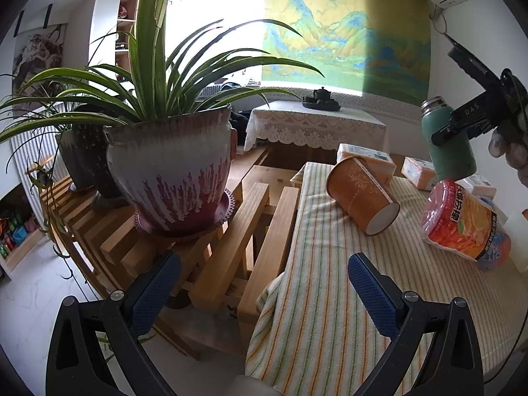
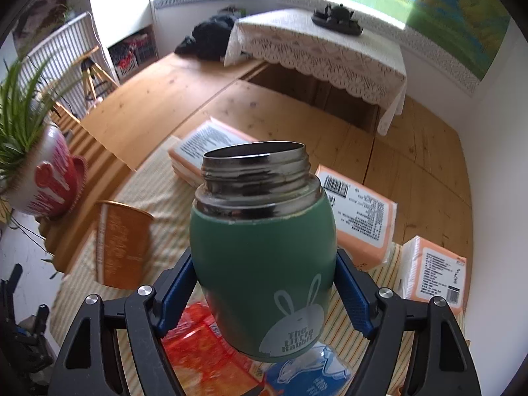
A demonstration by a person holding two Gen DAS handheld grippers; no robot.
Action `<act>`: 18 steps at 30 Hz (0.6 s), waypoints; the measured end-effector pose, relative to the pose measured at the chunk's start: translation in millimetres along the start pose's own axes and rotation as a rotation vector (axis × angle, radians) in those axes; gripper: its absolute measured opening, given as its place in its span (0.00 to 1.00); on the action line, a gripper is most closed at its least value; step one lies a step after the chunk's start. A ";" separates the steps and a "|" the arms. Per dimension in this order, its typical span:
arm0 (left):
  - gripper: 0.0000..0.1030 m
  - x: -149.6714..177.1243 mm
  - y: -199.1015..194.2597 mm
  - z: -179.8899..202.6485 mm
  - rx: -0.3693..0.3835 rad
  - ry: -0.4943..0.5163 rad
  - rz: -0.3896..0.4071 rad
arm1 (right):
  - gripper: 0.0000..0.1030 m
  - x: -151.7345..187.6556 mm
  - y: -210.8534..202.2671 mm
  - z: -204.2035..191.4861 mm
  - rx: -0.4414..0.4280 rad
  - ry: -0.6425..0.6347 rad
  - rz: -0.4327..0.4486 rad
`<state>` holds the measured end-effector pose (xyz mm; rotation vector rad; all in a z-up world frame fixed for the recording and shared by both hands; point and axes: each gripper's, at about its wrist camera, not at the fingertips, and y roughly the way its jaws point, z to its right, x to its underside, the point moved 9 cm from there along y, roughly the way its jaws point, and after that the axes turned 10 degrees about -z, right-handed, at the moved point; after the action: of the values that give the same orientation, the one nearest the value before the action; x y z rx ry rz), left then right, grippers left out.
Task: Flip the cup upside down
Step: 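Lift the green thermos with the right gripper and rotate it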
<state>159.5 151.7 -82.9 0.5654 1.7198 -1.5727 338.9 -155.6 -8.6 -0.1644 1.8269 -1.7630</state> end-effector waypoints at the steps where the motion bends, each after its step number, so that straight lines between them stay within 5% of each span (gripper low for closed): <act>1: 0.99 -0.9 -3.0 -0.6 -0.001 0.000 0.006 | 0.74 1.2 -12.5 -5.8 -0.014 -0.001 0.026; 8: 0.99 -5.4 -35.3 -5.9 0.006 -0.005 0.060 | 0.74 40.8 -71.2 -55.4 -0.157 0.025 0.144; 18: 0.99 9.3 -74.8 -2.7 0.053 0.058 0.085 | 0.74 131.4 -58.8 -100.9 -0.382 0.304 0.203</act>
<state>97.9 141.3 -40.8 0.7083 1.6781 -1.5594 164.3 -136.8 -0.4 0.1460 2.2984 -1.3420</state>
